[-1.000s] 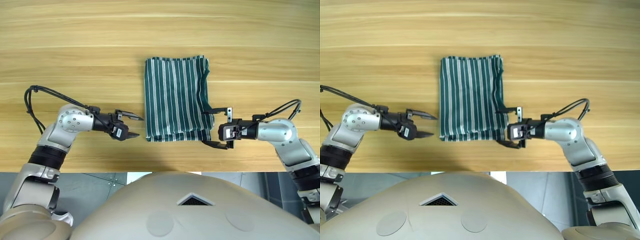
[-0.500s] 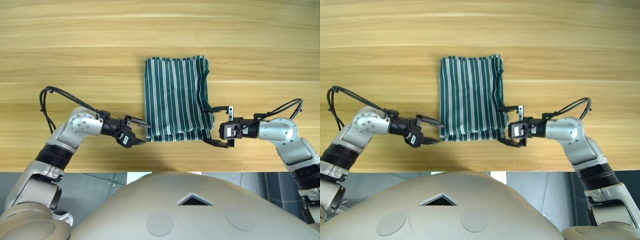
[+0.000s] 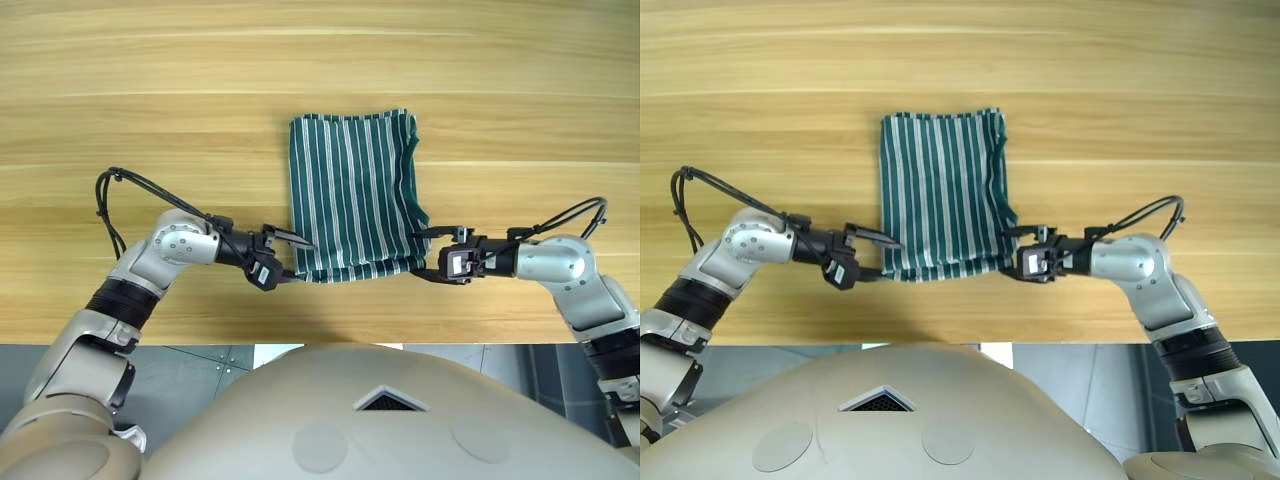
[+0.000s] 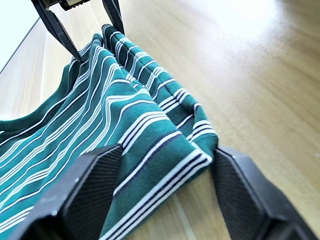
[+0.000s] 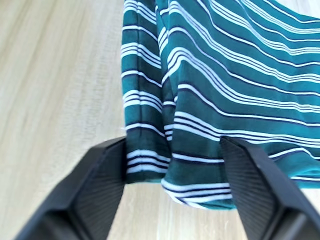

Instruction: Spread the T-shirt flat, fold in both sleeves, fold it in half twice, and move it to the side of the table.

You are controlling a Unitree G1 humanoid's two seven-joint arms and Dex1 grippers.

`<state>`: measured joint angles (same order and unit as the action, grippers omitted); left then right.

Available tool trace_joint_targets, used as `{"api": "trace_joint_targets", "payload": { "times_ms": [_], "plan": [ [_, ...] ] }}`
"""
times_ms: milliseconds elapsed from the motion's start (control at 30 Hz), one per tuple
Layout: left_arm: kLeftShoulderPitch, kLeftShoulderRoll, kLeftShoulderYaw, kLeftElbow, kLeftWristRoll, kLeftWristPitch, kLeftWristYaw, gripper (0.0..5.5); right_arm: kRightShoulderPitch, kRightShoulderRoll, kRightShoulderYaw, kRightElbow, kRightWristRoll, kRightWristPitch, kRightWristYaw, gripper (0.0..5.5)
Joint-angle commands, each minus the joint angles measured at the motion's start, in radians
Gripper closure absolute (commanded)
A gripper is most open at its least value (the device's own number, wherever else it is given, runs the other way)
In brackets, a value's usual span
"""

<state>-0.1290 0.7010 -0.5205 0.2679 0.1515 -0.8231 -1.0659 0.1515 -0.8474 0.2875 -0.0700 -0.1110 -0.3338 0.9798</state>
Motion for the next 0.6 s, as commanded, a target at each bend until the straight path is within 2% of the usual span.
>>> {"api": "trace_joint_targets", "payload": {
  "times_ms": [33, 200, 400, 600],
  "plan": [
    [0.005, 0.018, -0.025, 0.01, 0.017, 0.007, -0.017, 2.32, 0.015, -0.023, 0.011, 0.013, -0.037, 0.023, 0.005, 2.99],
    [0.002, 0.033, -0.034, 0.008, 0.001, 0.004, -0.027, 2.32, 0.014, -0.021, 0.013, 0.011, -0.037, 0.025, 0.008, 4.04],
    [-0.009, 0.044, -0.033, 0.014, -0.021, 0.001, -0.039, 3.49, 0.014, -0.017, 0.015, 0.004, -0.041, 0.028, 0.008, 5.19],
    [-0.027, 0.038, -0.022, 0.035, -0.01, -0.01, -0.027, 4.53, 0.009, -0.011, 0.018, 0.006, -0.042, 0.029, 0.006, 5.29]
  ]
}}
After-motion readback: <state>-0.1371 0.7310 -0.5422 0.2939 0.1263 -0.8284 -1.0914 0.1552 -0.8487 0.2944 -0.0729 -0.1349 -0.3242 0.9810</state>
